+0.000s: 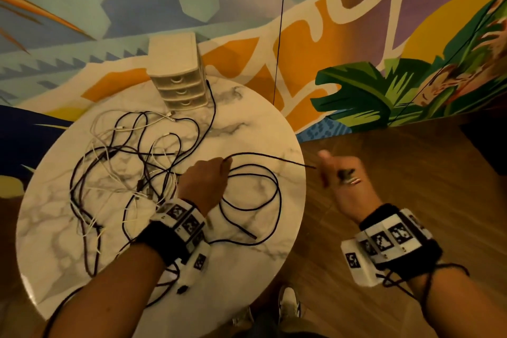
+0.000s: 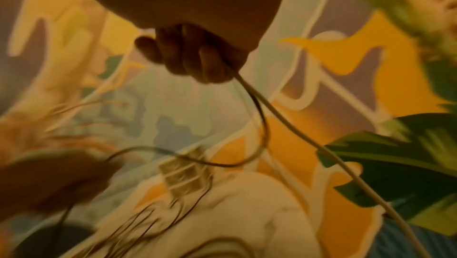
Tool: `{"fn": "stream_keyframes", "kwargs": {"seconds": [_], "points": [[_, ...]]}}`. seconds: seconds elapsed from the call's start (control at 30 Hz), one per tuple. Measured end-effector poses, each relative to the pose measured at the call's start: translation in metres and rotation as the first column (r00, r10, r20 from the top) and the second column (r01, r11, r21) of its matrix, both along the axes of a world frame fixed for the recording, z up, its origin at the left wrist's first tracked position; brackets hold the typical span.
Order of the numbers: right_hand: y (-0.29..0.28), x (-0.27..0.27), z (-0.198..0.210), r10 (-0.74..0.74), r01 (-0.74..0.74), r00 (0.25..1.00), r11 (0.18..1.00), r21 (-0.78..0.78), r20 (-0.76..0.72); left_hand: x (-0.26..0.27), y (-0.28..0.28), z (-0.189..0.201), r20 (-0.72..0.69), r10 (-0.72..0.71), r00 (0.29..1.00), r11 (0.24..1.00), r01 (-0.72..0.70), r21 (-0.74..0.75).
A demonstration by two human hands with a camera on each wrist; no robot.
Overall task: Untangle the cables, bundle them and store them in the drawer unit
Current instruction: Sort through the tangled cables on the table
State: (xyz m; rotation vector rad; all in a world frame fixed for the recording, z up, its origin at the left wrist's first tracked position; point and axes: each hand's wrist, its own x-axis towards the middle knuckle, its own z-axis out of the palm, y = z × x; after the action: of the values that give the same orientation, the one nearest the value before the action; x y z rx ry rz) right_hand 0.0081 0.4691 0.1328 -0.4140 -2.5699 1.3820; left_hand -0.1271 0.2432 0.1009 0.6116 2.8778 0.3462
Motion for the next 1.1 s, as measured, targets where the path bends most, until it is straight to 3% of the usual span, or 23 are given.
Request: {"fn": "stream_keyframes", "kwargs": {"seconds": [0.07, 0.1, 0.17, 0.23, 0.3, 0.47, 0.57, 0.6, 0.63, 0.67, 0.7, 0.77, 0.8, 0.83, 0.9, 0.93, 1.0, 1.1], "points": [[-0.028, -0.003, -0.015, 0.194, -0.191, 0.955, 0.981, -0.036, 0.224, 0.032, 0.020, 0.014, 0.028, -0.121, 0.992, 0.992, 0.122, -0.044], [-0.038, -0.006, -0.020, 0.237, -0.218, 0.932, 0.971, -0.097, 0.275, 0.046, 0.030, 0.020, 0.087, -0.184, 0.979, 0.982, 0.187, -0.034], [-0.049, -0.012, -0.024, 0.217, -0.139, 0.947, 0.942, -0.306, 0.236, 0.067, 0.044, 0.028, 0.281, -0.294, 0.913, 0.955, 0.274, 0.110], [-0.047, -0.016, -0.022, 0.159, -0.070, 0.970, 0.908, -0.413, 0.186, 0.082, 0.052, 0.026, 0.516, -0.337, 0.788, 0.923, 0.169, 0.345], [-0.036, -0.014, -0.020, 0.147, -0.077, 0.971, 0.938, -0.339, 0.189, 0.090, 0.055, 0.015, 0.652, -0.350, 0.673, 0.890, 0.022, 0.455], [-0.002, 0.010, -0.017, 0.024, 0.005, 0.955, 0.995, -0.097, 0.296, 0.115, 0.065, -0.032, 0.820, -0.419, 0.390, 0.842, -0.170, 0.512], [0.018, 0.031, -0.009, -0.113, 0.137, 0.954, 0.988, -0.070, 0.278, 0.138, 0.074, -0.055, 0.876, -0.454, 0.163, 0.871, -0.128, 0.475], [0.023, 0.037, -0.009, -0.143, 0.164, 0.952, 0.985, -0.056, 0.271, 0.147, 0.078, -0.062, 0.896, -0.418, 0.153, 0.903, -0.038, 0.428], [0.029, 0.045, -0.008, -0.163, 0.184, 0.948, 0.982, -0.050, 0.271, 0.157, 0.083, -0.068, 0.896, -0.389, 0.212, 0.919, 0.148, 0.364], [0.031, 0.050, -0.009, -0.172, 0.196, 0.947, 0.979, -0.061, 0.273, 0.163, 0.086, -0.072, 0.850, -0.415, 0.324, 0.870, 0.413, 0.268], [0.034, 0.055, -0.011, -0.182, 0.211, 0.944, 0.974, -0.083, 0.274, 0.169, 0.091, -0.076, 0.770, -0.477, 0.424, 0.752, 0.650, 0.108], [0.038, 0.067, -0.013, -0.194, 0.232, 0.944, 0.965, -0.119, 0.265, 0.178, 0.100, -0.073, 0.637, -0.602, 0.482, 0.514, 0.844, -0.153], [0.040, 0.073, -0.014, -0.195, 0.230, 0.949, 0.966, -0.120, 0.247, 0.178, 0.108, -0.071, 0.558, -0.654, 0.511, 0.493, 0.847, -0.198], [0.041, 0.078, -0.017, -0.185, 0.214, 0.956, 0.971, -0.109, 0.226, 0.175, 0.115, -0.068, 0.473, -0.671, 0.571, 0.563, 0.808, -0.177], [0.044, 0.085, -0.025, -0.152, 0.180, 0.967, 0.976, -0.124, 0.204, 0.167, 0.134, -0.051, 0.345, -0.637, 0.690, 0.760, 0.637, 0.130], [0.044, 0.086, -0.028, -0.129, 0.161, 0.972, 0.974, -0.159, 0.195, 0.164, 0.143, -0.037, 0.327, -0.630, 0.704, 0.772, 0.526, 0.357], [0.048, 0.087, -0.030, -0.087, 0.122, 0.981, 0.972, -0.202, 0.173, 0.157, 0.162, -0.009, 0.353, -0.678, 0.644, 0.669, 0.344, 0.659], [0.057, 0.090, -0.014, -0.056, 0.068, 0.995, 0.985, -0.160, 0.083, 0.156, 0.184, 0.017, 0.485, -0.657, 0.577, 0.733, 0.337, 0.591]]}}
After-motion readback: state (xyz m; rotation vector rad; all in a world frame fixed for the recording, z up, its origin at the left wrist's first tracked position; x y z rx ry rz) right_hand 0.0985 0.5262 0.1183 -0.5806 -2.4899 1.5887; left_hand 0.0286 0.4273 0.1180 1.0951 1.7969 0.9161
